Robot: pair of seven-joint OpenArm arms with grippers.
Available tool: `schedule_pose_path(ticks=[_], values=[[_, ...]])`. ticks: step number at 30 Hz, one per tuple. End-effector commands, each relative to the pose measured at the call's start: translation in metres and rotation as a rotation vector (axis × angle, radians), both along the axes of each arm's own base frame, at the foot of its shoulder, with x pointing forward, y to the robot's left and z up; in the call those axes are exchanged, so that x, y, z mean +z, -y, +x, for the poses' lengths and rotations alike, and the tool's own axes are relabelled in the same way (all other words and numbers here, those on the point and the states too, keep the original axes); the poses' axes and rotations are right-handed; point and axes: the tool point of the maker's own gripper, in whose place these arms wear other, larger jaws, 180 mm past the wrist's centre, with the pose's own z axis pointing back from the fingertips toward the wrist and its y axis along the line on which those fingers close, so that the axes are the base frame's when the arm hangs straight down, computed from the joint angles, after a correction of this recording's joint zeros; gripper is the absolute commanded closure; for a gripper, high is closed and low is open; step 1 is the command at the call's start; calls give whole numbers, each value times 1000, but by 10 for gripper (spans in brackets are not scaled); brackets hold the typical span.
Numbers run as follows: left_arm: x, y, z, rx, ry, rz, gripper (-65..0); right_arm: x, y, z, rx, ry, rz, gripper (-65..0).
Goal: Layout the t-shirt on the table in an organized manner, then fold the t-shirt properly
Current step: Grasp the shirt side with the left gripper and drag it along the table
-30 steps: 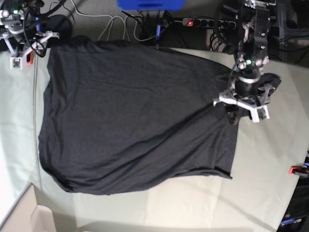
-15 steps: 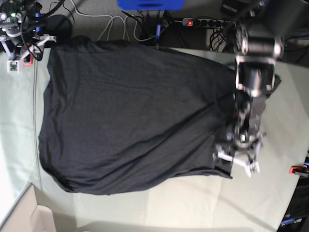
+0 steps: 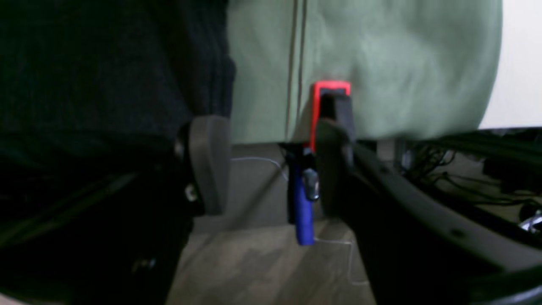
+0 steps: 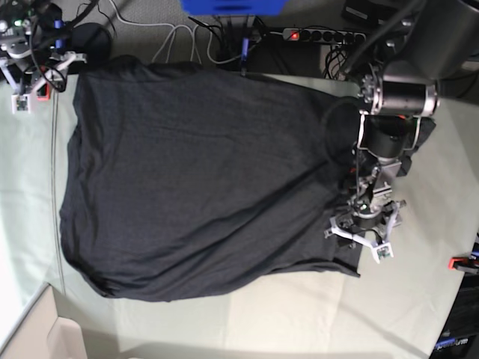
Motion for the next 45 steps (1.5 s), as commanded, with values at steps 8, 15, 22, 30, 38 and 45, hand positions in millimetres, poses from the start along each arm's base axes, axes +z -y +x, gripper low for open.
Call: schedule_pose_path(ticks=[8,15,22,30,38,45], values=[[6,-5,6,15,0,3,-49,6,4,3,5,23,-14,-325],[38,-1,38,12,72,-6,-1,6,4,2,5,18,-16,-325],[122,3,103,7,237,-8,-1,6,7,-1,3,13,-22,-325],[228,2,158,7,421,-6,-1,7,18,-7,11,-48,-94,-323],[255,1,168,9,467,-7,-123,6,19,-11,12,-59,-98,-323],[237,-23,157,45,433,10,-283,5,18,-16,13,-75,-99,-323]])
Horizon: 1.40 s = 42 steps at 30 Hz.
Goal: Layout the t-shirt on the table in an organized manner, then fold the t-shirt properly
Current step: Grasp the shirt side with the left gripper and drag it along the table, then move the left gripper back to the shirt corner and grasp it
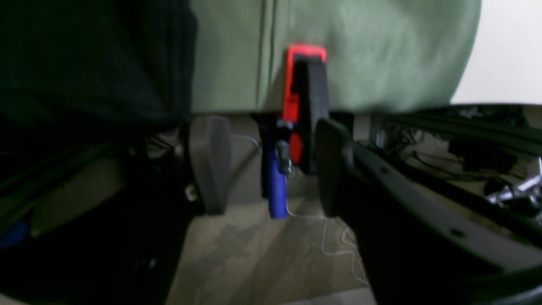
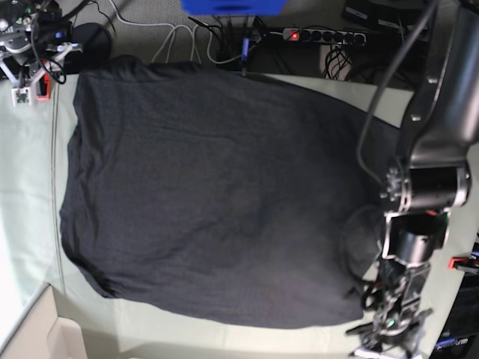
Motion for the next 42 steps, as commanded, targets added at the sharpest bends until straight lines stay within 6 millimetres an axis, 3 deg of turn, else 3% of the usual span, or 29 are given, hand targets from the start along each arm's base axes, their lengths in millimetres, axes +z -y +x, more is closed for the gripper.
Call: schedule_pose_path(ticks=[1,5,12,20,26,30,36,39,42], values=[[32,-5,11,11,75,17,-289,8,4,4,8,27,-20,-323],[10,-15,-1,24,40,26,-291,8,4,4,8,27,-20,-323],[-54,-17,-38,25,-69,30,-290,10,4,9,8,38,-20,-323],[-99,-45,-111,45,-86,12,-293,15,7,22,2,76,-25,-326],[-135,-63,-185,39,-178,-51,-293,16,10,21,-6,76,-31,-326],[-145,-86,-231,78,-204,-58,-293,14,8,19,-8,72,-26,-326],[-150,-114,-286,159,-223,-57,-293,12,8,16,-10,64,-23,-326],[-158,-113,-300,156,-252,-53,-294,12,8,16,-10,63,-22,-326],[-161,-111,-302,154,-259,-57,-294,12,8,16,-11,63,-21,-326]])
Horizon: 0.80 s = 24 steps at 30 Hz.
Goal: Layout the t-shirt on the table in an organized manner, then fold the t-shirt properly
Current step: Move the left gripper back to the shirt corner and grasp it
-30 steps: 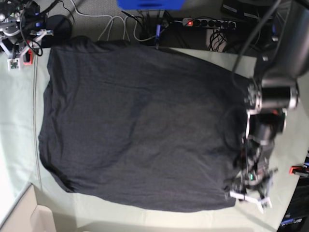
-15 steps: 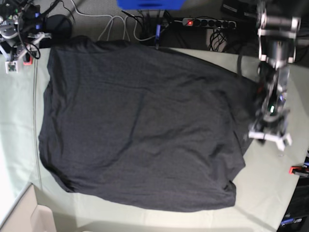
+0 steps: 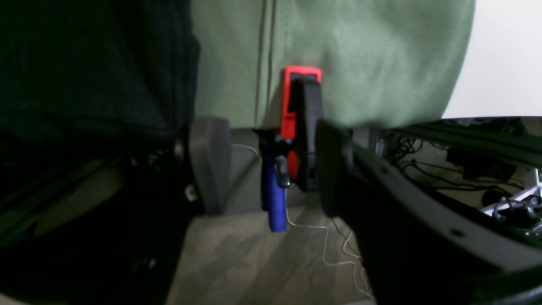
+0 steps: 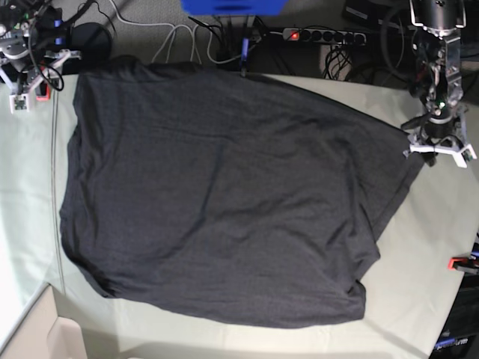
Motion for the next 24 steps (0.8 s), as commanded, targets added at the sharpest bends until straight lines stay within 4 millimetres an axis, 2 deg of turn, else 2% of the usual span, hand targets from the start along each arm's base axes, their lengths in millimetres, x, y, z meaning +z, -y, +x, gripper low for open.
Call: schedule_pose_path(ticks=[1,4,8,11,18,20,24], values=[[16,-6,11,-7,50,32,-294,7,4,4,7,24,-16,-326],[11,7,16,-29,47,18,-294,6,4,4,6,23,-15,-326],[-6,18,14,-55,2,5,-294,6,4,4,6,23,-15,-326],[-10,19,11,-56,-9,2,-294,5,3,-4,7,5,-14,-326],[-12,18,8,-60,-21,5,-280,4,4,-8,6,-4,-16,-326],[-18,16,-3,-58,-43,7,-227,4,4,-13,7,-14,-16,-326],[-16,20,-14,-63,-40,4,-50,3,4,-15,7,-20,-16,-327]])
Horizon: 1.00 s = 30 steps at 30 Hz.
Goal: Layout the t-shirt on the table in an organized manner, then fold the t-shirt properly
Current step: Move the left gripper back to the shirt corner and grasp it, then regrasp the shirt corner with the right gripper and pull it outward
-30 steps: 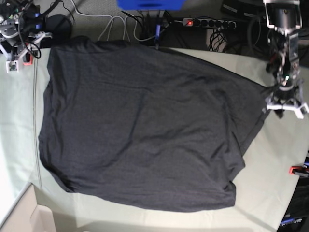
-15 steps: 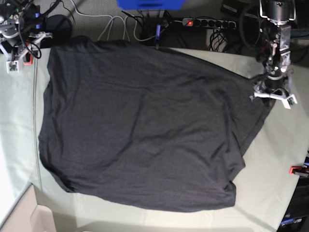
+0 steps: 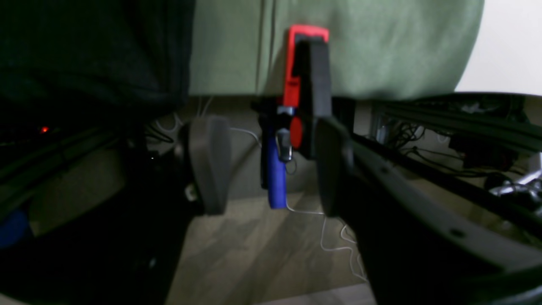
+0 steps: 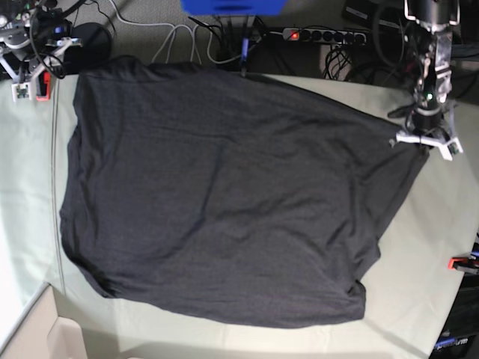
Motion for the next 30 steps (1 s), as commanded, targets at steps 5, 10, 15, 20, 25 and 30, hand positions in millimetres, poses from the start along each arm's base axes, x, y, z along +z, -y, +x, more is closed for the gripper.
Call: schedule_pose_path(ticks=[5,10,15,20,25,30], values=[[18,4,-6,-29,34,10,-1,6,3,5,8,28,-13,-327],[42,-15,-17,23,85,32,0,3,-4,6,4,32,5,-341],[44,-27,-34,48,73,49,0,-7,-13,7,7,24,42,-389],[43,-32,-37,63,67,53,0,-30,-31,14,29,1,115,-390],[43,-30,-35,58,69,49,0,-40,-41,17,38,-7,153,-390],[44,-29,-32,53,71,55,0,-42,-46,21,50,-5,164,-390]])
